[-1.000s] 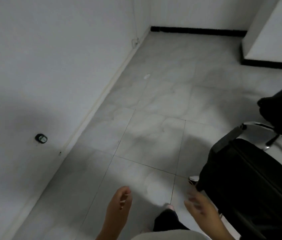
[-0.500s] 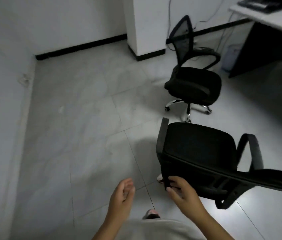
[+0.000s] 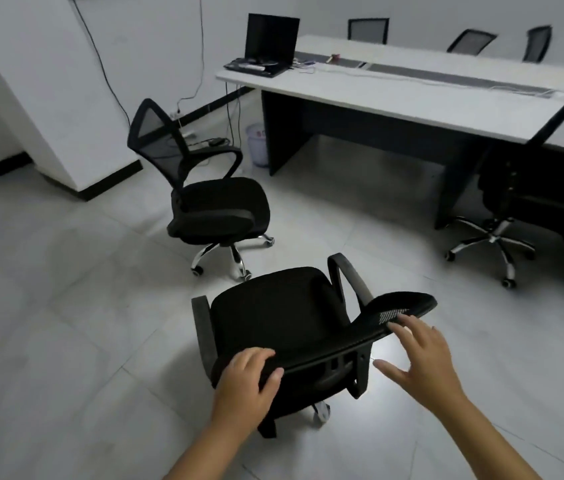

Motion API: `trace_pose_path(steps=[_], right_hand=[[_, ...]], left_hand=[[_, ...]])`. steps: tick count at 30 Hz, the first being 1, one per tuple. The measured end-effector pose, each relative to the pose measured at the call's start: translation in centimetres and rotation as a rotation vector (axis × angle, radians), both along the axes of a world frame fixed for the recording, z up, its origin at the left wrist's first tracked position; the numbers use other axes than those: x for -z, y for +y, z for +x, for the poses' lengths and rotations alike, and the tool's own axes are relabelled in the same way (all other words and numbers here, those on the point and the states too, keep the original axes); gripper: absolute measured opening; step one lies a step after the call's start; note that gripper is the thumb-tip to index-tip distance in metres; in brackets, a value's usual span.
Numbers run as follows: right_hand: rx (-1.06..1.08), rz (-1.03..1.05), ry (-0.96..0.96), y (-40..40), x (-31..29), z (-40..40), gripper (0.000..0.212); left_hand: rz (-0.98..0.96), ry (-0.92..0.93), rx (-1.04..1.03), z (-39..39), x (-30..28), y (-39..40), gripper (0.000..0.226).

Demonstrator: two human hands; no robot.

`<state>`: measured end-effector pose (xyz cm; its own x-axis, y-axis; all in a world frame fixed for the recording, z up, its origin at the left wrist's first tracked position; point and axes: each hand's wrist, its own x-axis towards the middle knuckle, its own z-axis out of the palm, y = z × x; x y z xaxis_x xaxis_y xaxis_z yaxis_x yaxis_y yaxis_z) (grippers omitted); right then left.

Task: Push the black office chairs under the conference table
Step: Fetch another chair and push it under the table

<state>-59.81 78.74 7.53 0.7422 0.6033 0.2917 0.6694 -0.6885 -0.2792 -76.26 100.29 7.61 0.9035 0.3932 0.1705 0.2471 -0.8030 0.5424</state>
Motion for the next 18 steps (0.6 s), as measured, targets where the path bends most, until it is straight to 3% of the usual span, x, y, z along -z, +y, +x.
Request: trace_pose_path(steps=[2, 4, 7, 9, 13, 18], right_hand=[[0.032, -0.199, 0.010, 0.0, 1.0, 1.7, 0.071], [0.061, -0.227, -0.037, 0.5, 1.7, 2.4, 0.068], [0.066, -0.210, -0.122, 1.6, 2.1, 2.9, 0.064], [0.059, -0.227, -0.119, 2.2, 2.2, 2.7, 0.072], [0.056, -0.222, -0.043, 3.6, 1.9, 0.3, 0.057], [-0.002, -0.152, 0.002, 5.9, 2.7, -4.3, 0.060]], left_hand=[[0.120, 0.320, 0.143, 1.2, 0.6, 0.4, 0.054], [0.175, 0.420, 0.196, 2.0, 0.7, 0.7, 0.053], [0.201, 0.349, 0.170, 2.0, 1.4, 1.5, 0.063], [0.347, 0.196, 0.158, 1.4, 1.8, 2.3, 0.074], [0.399, 0.160, 0.136, 0.1, 2.3, 5.6, 0.073], [0.382, 0.058, 0.213, -1.7, 2.7, 9.2, 0.065]])
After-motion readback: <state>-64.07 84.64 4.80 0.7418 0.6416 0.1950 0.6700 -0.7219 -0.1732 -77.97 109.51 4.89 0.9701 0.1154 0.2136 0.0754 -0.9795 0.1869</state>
